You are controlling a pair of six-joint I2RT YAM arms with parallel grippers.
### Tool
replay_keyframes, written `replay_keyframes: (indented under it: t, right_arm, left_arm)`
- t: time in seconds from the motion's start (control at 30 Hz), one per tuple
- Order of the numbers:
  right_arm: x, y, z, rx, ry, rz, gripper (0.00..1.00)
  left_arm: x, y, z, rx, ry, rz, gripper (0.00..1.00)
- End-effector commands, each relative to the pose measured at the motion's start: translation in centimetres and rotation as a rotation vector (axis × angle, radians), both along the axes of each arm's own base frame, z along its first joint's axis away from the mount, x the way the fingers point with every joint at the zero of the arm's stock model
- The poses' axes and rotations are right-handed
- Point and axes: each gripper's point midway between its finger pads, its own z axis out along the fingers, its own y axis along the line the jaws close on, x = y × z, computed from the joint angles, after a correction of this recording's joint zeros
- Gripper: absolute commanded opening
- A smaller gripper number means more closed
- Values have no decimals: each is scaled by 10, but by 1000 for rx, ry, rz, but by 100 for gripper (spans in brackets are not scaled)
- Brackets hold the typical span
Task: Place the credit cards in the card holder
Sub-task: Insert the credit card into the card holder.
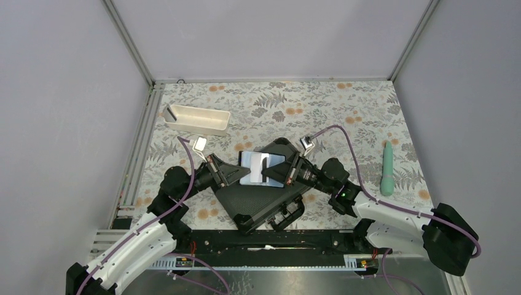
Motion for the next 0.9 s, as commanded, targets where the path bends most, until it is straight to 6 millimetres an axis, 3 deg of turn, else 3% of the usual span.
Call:
replay_keyframes:
  t: [0.0, 0.33, 0.47, 0.6, 0.73, 0.87]
  right_arm:
    - [16, 6, 10, 14, -15, -72, 0]
    - [19, 23, 12, -23, -27, -49, 0]
    - [20, 25, 10, -53, -30, -49, 0]
    - [25, 14, 6, -125, -42, -103, 15]
    - [31, 0, 8, -215, -77, -166, 34]
    - [35, -3, 12, -272, -107, -183, 40]
  left_arm:
    - [-16, -1, 37, -100, -123, -61, 7]
    - [-15, -2, 37, -98, -119, -64, 18]
    - [-14, -1, 35, -100, -112, -56, 15]
    - [-12, -1, 31, -98, -98, -45, 4]
    - [-11, -2, 29, -96, -92, -50, 0]
    - [-12, -2, 30, -95, -96, -54, 0]
